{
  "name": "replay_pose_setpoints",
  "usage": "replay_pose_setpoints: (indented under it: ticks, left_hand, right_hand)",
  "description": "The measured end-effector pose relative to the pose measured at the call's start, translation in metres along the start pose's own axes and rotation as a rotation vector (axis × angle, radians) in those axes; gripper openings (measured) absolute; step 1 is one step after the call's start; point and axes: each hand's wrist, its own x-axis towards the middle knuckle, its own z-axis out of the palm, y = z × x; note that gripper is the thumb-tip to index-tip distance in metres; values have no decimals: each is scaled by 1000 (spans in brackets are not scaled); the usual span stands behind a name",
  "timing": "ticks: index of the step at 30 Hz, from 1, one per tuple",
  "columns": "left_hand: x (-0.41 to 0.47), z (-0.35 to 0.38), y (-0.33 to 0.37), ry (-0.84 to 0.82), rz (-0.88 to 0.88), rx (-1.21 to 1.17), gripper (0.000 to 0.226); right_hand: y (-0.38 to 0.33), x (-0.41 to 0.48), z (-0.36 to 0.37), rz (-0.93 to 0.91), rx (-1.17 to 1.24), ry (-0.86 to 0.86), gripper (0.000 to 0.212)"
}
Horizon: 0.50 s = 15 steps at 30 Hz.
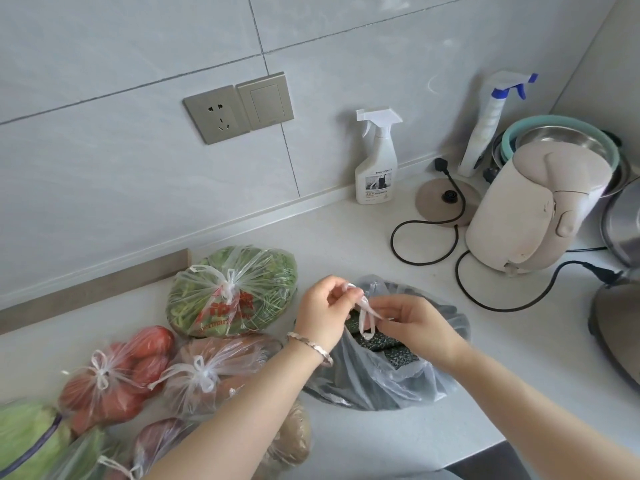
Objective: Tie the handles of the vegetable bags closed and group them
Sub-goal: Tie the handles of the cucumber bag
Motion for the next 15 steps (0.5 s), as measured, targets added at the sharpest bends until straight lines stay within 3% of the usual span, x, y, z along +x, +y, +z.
replay_pose_setpoints:
  ticks: [3, 5, 9, 12, 15]
  left_hand:
    - [-2, 6, -3, -92, -189, -230, 13]
    - [-4, 11, -4, -141, -285, -366, 16]
    - [-2, 13, -1, -137, -421, -643, 18]
    - [4, 7, 2, -126, -478, -784, 16]
    - [7, -3, 8, -178, -464, -817, 23]
  right_hand:
    - [5, -3, 3, -81, 289, 117, 38]
    - [9, -2, 6, -154, 307, 198, 37]
    - [8, 0, 9, -267, 152, 285, 21]
    - [6, 3, 4, -226, 54, 341, 8]
    - [1, 6, -3, -221, -195, 459, 21]
